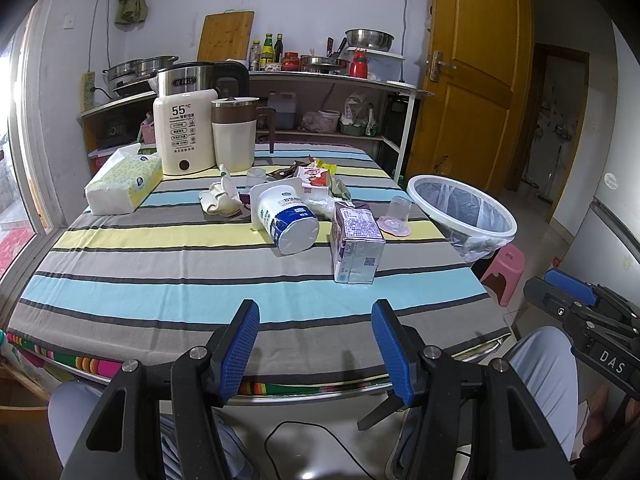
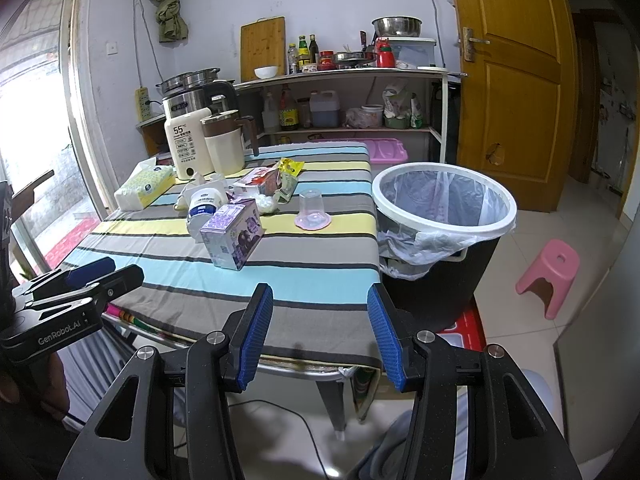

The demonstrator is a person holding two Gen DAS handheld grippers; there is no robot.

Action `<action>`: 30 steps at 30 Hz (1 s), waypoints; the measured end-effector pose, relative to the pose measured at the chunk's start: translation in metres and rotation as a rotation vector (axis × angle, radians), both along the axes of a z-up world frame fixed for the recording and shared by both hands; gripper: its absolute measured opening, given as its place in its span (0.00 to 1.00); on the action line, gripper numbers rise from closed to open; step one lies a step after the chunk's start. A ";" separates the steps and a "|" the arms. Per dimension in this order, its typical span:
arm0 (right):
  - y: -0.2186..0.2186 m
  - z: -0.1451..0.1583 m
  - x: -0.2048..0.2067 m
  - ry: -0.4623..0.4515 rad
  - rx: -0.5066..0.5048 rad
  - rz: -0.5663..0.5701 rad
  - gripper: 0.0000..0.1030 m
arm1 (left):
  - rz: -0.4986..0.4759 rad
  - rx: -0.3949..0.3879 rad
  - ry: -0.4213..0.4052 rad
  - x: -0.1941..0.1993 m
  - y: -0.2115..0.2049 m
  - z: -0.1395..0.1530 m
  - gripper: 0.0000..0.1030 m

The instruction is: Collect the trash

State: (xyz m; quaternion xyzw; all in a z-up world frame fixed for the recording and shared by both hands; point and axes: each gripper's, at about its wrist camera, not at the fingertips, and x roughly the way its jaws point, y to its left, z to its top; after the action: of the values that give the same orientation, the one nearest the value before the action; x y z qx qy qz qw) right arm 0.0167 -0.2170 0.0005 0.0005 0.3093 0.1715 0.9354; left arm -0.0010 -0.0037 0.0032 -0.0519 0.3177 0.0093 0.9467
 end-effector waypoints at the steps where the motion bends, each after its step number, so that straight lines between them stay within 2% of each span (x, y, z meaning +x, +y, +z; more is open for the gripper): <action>1: 0.000 0.000 0.000 0.000 0.000 0.000 0.49 | 0.000 0.000 0.001 0.000 -0.001 0.000 0.56; 30: 0.000 0.000 0.001 0.002 0.000 -0.001 0.49 | -0.005 -0.001 0.001 0.001 -0.005 0.001 0.56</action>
State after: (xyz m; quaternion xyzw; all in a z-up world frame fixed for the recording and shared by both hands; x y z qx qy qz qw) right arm 0.0173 -0.2173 0.0006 0.0010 0.3101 0.1710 0.9352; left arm -0.0004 -0.0083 0.0044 -0.0515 0.3184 0.0071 0.9465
